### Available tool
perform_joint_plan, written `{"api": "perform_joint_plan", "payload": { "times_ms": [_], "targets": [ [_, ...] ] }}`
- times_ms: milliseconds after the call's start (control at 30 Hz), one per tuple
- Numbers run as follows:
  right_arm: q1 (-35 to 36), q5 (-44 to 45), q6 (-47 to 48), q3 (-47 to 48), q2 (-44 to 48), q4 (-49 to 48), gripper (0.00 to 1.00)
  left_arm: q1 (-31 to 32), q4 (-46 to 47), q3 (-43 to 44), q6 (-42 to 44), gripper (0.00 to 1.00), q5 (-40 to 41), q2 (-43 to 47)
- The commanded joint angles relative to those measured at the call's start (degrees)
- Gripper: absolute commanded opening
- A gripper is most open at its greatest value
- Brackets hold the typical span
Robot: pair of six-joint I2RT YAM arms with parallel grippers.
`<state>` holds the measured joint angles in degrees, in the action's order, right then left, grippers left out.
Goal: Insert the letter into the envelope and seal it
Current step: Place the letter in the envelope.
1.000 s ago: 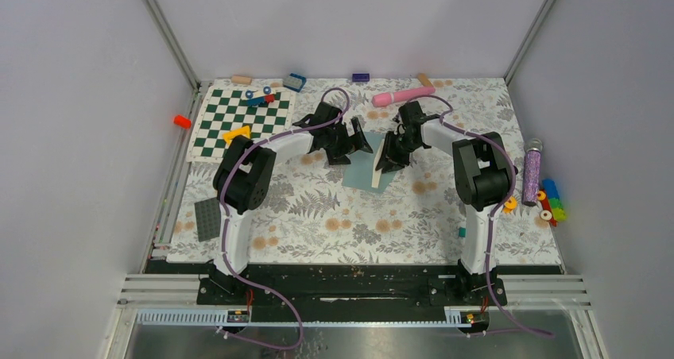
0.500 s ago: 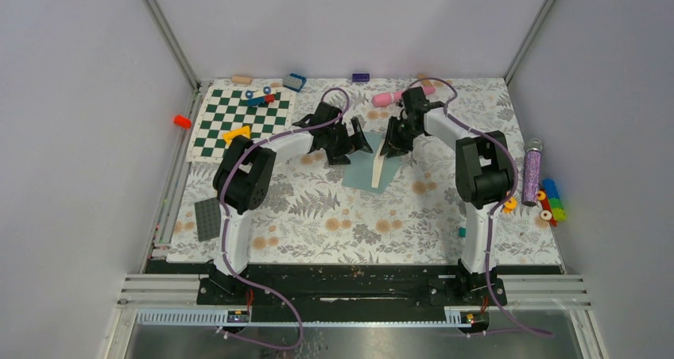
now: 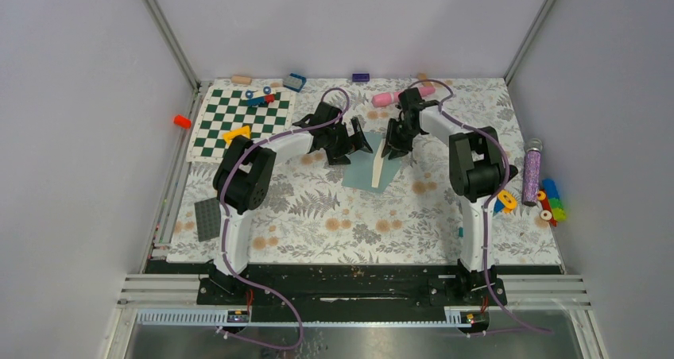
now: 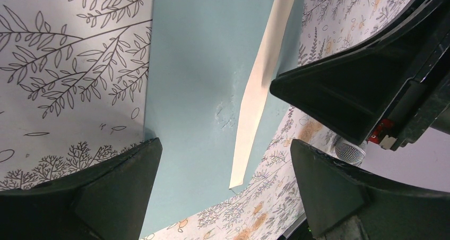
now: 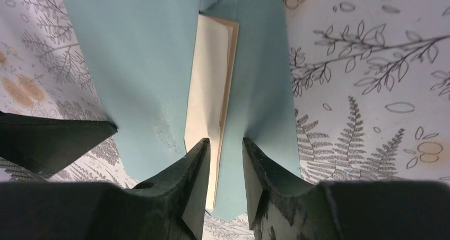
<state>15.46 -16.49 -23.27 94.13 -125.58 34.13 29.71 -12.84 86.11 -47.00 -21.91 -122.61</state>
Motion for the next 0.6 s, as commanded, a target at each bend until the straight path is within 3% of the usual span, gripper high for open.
{"api": "perform_joint_plan", "payload": {
  "times_ms": [0, 567],
  "targets": [
    [-0.07, 1.33, -0.10, 4.24, -2.05, 1.68, 0.37, -0.71, -5.14, -1.76, 1.65, 0.99, 3.75, -0.44],
    [0.42, 0.24, -1.93, 8.66, -4.77, 1.91, 0.38, -0.71, -5.09, -1.52, 1.65, 0.99, 3.29, -0.72]
  ]
}}
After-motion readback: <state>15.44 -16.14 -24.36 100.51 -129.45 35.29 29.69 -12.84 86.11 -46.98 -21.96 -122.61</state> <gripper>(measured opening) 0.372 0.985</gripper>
